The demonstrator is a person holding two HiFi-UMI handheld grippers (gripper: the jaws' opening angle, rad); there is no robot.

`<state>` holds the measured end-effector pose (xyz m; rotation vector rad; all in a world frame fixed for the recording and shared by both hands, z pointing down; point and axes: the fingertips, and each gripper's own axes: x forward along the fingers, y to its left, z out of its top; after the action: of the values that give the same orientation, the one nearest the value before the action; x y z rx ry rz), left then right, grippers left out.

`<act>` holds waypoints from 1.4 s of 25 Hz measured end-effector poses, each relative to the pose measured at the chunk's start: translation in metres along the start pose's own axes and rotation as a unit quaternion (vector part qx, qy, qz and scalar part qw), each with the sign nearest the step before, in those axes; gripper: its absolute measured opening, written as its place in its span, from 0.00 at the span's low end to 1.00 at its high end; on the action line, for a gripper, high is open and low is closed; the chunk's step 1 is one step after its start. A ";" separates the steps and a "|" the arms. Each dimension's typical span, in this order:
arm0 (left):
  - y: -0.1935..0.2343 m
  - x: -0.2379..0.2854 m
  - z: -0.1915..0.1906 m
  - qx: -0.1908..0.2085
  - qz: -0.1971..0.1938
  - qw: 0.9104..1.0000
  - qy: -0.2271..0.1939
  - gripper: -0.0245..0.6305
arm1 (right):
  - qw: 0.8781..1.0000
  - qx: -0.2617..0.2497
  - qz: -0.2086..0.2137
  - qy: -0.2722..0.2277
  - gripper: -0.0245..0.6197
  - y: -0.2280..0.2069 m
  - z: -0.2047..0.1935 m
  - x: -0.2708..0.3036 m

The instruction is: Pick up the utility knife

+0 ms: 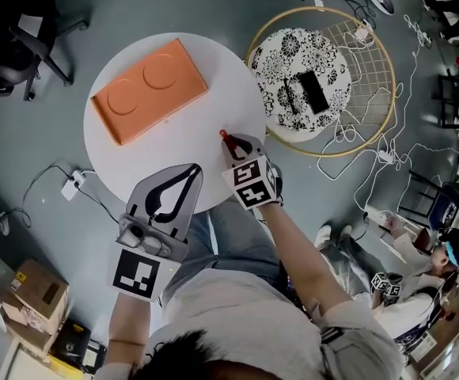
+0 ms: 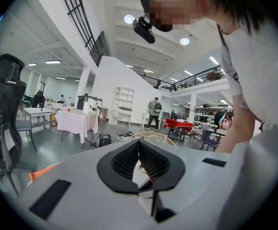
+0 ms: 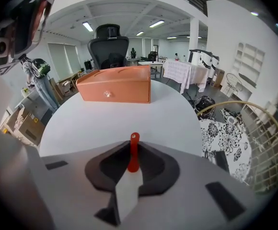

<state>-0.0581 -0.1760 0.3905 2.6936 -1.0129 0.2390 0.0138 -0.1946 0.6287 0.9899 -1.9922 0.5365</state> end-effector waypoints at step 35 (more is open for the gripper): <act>-0.085 -0.038 0.066 0.087 -0.069 0.990 -0.083 0.06 | 0.901 0.063 0.005 -0.430 0.11 0.052 0.132 -0.320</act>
<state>-0.0257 -0.1099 0.3029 2.9694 -0.8791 0.0815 0.0189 -0.1079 0.2892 1.4677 -2.7546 0.2337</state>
